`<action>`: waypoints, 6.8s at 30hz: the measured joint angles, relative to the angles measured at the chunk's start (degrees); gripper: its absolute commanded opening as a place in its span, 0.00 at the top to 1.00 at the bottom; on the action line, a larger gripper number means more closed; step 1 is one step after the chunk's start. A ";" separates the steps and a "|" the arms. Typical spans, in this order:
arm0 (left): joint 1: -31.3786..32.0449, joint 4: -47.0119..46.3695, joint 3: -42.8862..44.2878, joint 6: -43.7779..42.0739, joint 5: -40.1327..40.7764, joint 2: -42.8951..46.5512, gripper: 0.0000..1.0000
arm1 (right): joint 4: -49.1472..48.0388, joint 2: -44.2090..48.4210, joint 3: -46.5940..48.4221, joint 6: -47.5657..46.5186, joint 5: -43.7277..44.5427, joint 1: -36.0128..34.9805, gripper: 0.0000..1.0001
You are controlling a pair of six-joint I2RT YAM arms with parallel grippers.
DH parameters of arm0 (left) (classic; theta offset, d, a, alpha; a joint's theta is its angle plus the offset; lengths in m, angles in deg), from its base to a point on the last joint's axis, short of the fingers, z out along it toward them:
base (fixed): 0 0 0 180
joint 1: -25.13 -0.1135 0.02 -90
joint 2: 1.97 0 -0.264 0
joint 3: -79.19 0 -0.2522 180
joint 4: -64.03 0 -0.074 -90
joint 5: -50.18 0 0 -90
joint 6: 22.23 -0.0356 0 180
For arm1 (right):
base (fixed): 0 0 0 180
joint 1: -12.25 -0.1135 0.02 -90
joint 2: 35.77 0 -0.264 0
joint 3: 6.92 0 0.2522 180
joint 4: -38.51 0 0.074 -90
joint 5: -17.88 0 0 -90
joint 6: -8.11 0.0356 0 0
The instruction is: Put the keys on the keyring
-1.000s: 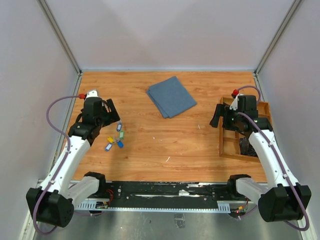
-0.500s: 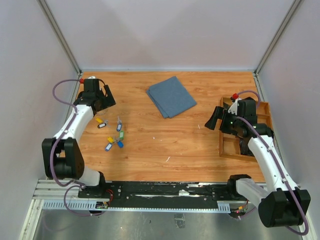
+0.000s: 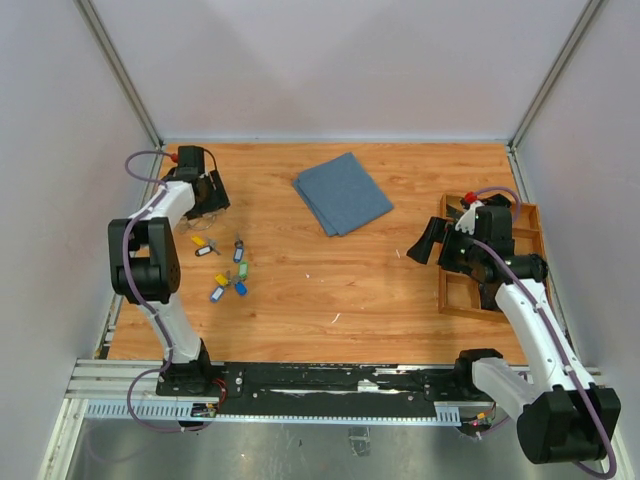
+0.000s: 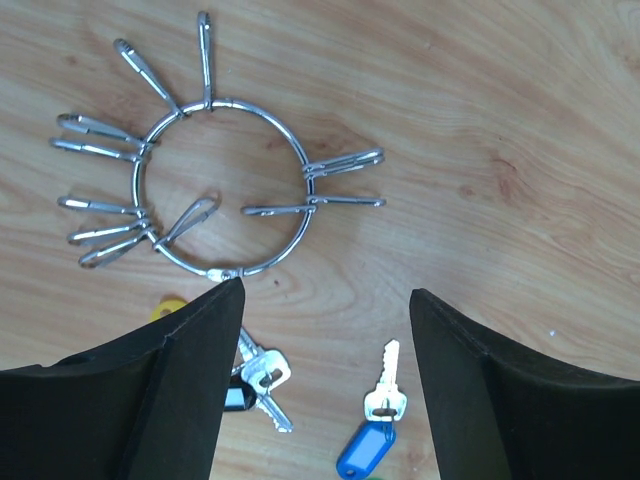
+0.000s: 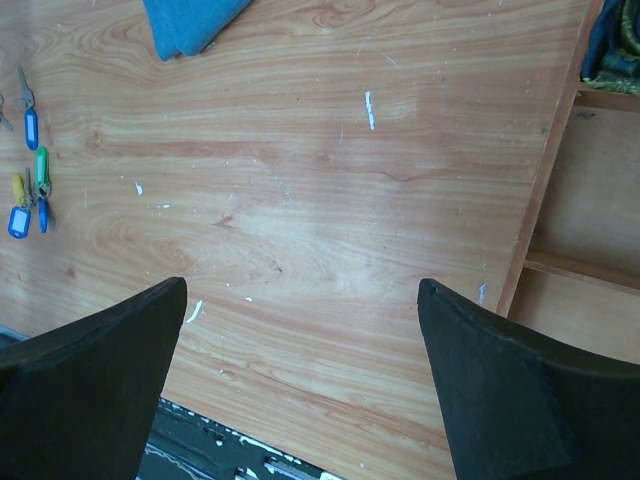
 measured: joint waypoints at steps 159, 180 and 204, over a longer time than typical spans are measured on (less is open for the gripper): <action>42.25 -0.04 -17.75 3.89 0.28 54.27 0.06 | -1.99 -8.59 7.04 -15.23 30.86 -59.10 1.00; 44.13 -8.28 -13.07 10.25 -22.51 53.33 0.24 | 14.56 -2.23 29.44 -38.93 24.55 -59.10 0.99; 49.07 -16.76 -19.30 19.78 -25.62 50.58 0.51 | 10.78 -7.56 32.20 -41.68 24.00 -59.10 0.99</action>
